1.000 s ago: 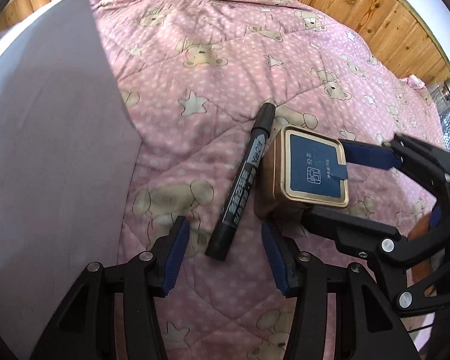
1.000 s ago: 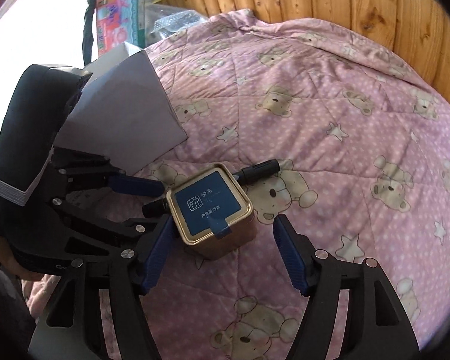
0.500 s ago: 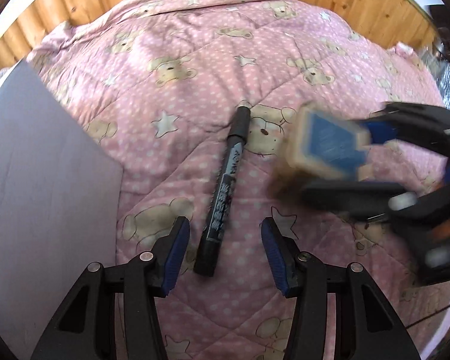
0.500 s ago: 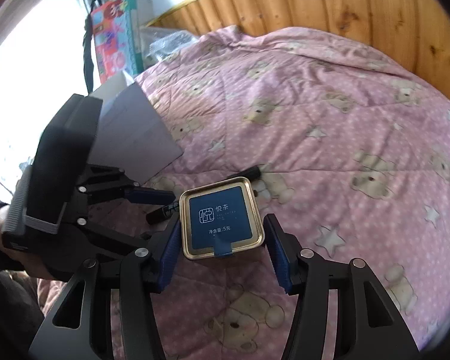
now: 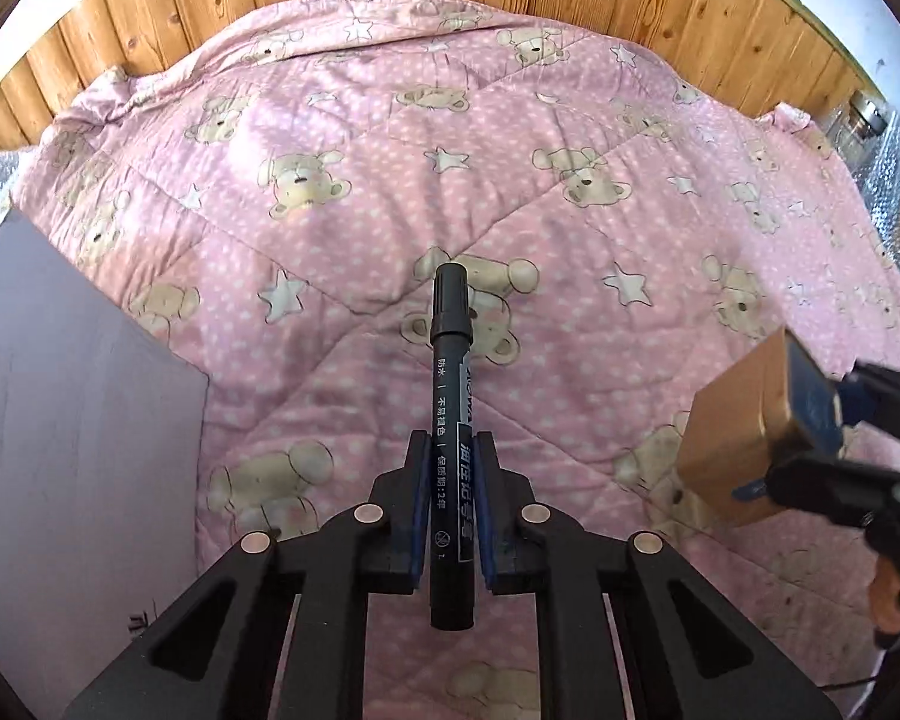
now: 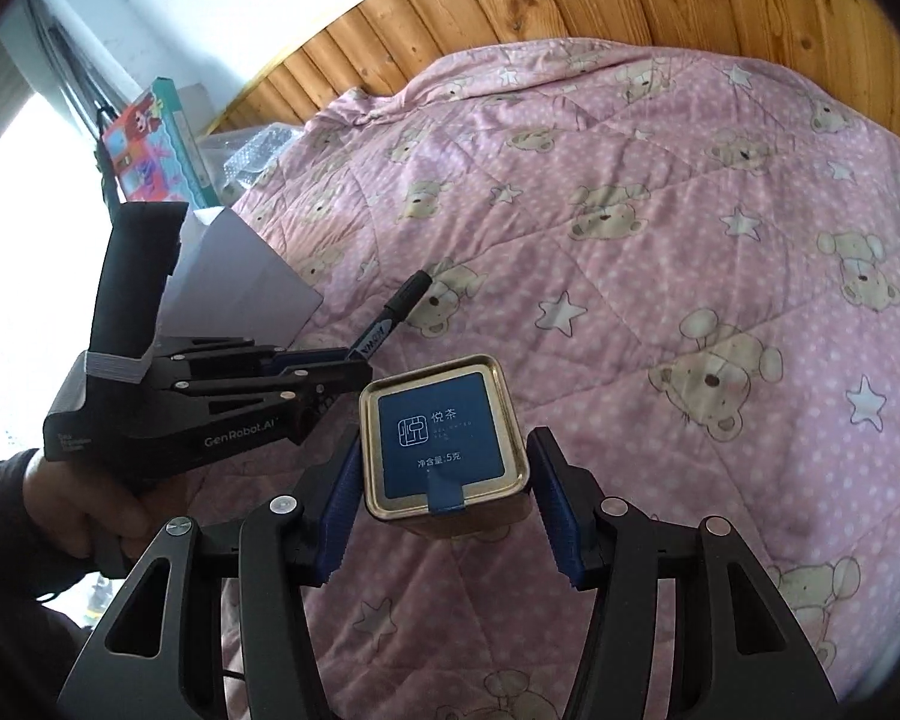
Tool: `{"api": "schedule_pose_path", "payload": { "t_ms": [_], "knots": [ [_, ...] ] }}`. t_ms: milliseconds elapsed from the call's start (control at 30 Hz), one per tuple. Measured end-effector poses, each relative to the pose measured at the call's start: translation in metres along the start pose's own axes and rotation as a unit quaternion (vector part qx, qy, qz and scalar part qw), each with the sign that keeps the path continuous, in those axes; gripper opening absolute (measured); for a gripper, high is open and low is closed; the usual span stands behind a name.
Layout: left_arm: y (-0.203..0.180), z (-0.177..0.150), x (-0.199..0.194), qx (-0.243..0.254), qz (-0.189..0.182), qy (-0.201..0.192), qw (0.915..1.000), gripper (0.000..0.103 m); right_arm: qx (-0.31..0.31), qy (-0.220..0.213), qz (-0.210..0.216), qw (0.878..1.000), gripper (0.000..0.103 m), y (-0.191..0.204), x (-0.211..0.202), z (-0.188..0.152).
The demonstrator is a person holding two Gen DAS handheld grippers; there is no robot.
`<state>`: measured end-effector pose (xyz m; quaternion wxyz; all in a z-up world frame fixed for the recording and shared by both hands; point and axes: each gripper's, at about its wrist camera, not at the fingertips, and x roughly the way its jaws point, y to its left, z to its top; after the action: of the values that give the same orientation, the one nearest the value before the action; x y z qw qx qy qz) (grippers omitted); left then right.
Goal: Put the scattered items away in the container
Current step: 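Grasp the black marker with the left tool while the right tool grasps the tan tin, then lift and carry the marker and tin over the white box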
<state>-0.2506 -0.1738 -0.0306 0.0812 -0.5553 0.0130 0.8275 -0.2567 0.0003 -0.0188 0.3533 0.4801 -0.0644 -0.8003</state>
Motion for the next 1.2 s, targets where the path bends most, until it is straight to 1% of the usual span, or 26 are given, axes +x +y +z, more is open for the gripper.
{"api": "schedule_pose_path", "payload": {
  "t_ms": [100,200,333,433,767,1000,1200],
  "knots": [
    [-0.001,-0.004,0.006,-0.002,0.008,0.012,0.9999,0.015,0.007,0.018,-0.02,1.0,0.057,-0.006,0.008,-0.011],
    [-0.003,-0.004,0.007,0.001,0.014,0.013,0.9998,0.016,0.001,0.01,-0.028,1.0,0.057,-0.003,0.01,-0.016],
    [-0.005,-0.005,0.007,0.005,0.022,0.013,0.9997,0.014,0.008,0.005,-0.039,0.999,0.057,-0.001,0.005,-0.02],
    [-0.011,-0.007,-0.002,0.006,0.023,0.002,0.9997,0.014,0.015,0.0,-0.041,0.999,0.056,0.003,-0.004,-0.023],
    [-0.04,-0.018,-0.043,0.023,-0.003,-0.032,0.9992,0.014,0.024,-0.016,-0.042,0.999,0.056,0.04,-0.04,-0.041],
    [-0.045,-0.046,-0.092,0.025,-0.02,-0.059,0.9977,0.014,0.037,-0.033,-0.043,0.998,0.056,0.072,-0.063,-0.059],
    [-0.045,-0.069,-0.125,0.023,-0.032,-0.081,0.9959,0.014,0.022,-0.041,-0.044,0.998,0.057,0.105,-0.081,-0.07]
  ]
}}
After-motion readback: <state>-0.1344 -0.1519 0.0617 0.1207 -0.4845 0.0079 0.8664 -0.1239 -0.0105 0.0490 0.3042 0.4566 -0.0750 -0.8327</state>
